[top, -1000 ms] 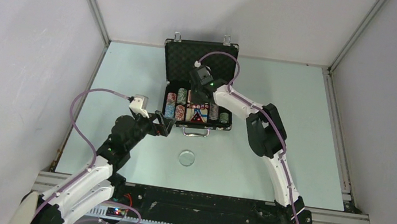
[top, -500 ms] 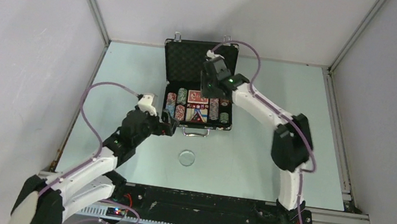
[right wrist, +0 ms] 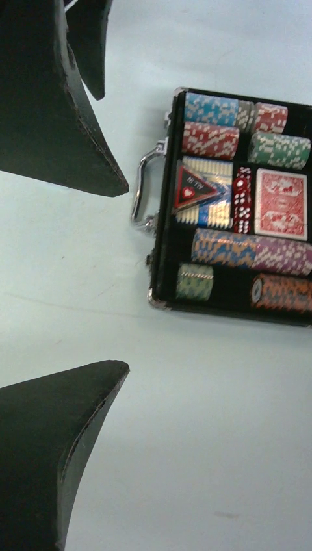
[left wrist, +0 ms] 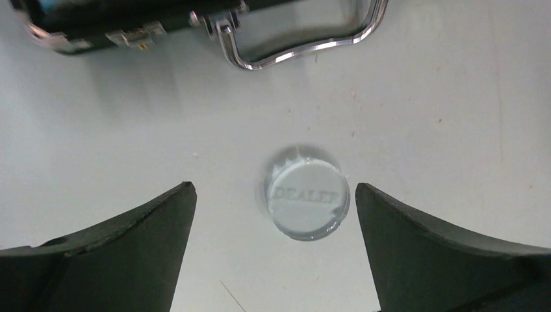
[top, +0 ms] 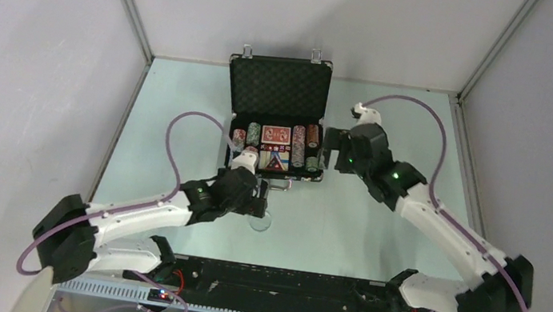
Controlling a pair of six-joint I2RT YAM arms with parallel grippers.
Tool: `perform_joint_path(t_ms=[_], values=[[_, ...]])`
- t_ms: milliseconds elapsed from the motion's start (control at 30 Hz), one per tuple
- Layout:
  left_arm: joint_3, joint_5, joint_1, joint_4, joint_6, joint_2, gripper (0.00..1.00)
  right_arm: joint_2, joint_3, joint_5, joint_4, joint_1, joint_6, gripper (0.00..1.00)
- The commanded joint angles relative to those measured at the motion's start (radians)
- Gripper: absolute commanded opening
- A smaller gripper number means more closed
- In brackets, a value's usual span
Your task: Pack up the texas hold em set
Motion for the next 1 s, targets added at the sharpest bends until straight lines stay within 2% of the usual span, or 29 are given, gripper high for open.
perform_joint_path(t_ms=[0, 167, 367, 567, 633, 700, 733, 800, 867, 967], values=[[0.091, 0.006, -0.045, -0.095, -0.061, 0.109, 1.0, -0.174, -0.116, 0.035, 0.085, -0.027, -0.01, 1.0], [0.149, 0.073, -0.062, -0.099, -0.065, 0.265, 1.0, -0.287, -0.207, -0.004, 0.102, -0.07, -0.001, 1.0], [0.178, 0.126, -0.074, -0.111, -0.082, 0.332, 1.0, -0.36, -0.267, -0.009, 0.08, -0.075, 0.001, 1.0], [0.221, 0.114, -0.104, -0.162, -0.085, 0.405, 0.98, -0.419, -0.335, -0.07, 0.121, -0.077, -0.008, 1.0], [0.24, 0.092, -0.121, -0.186, -0.089, 0.437, 0.92, -0.425, -0.348, -0.063, 0.126, -0.078, 0.005, 0.99], [0.255, 0.068, -0.13, -0.21, -0.097, 0.463, 0.81, -0.418, -0.357, -0.038, 0.108, -0.088, 0.052, 1.0], [0.258, 0.061, -0.132, -0.215, -0.101, 0.47, 0.73, -0.409, -0.367, -0.057, 0.108, -0.095, 0.069, 1.0], [0.251, 0.057, -0.133, -0.217, -0.106, 0.46, 0.66, -0.395, -0.377, -0.126, 0.116, -0.134, 0.079, 1.0], [0.243, 0.051, -0.133, -0.217, -0.109, 0.437, 0.62, -0.394, -0.39, -0.175, 0.131, -0.174, 0.101, 1.0], [0.242, 0.042, -0.133, -0.225, -0.104, 0.401, 0.58, -0.424, -0.435, -0.168, 0.194, -0.186, 0.13, 1.0]])
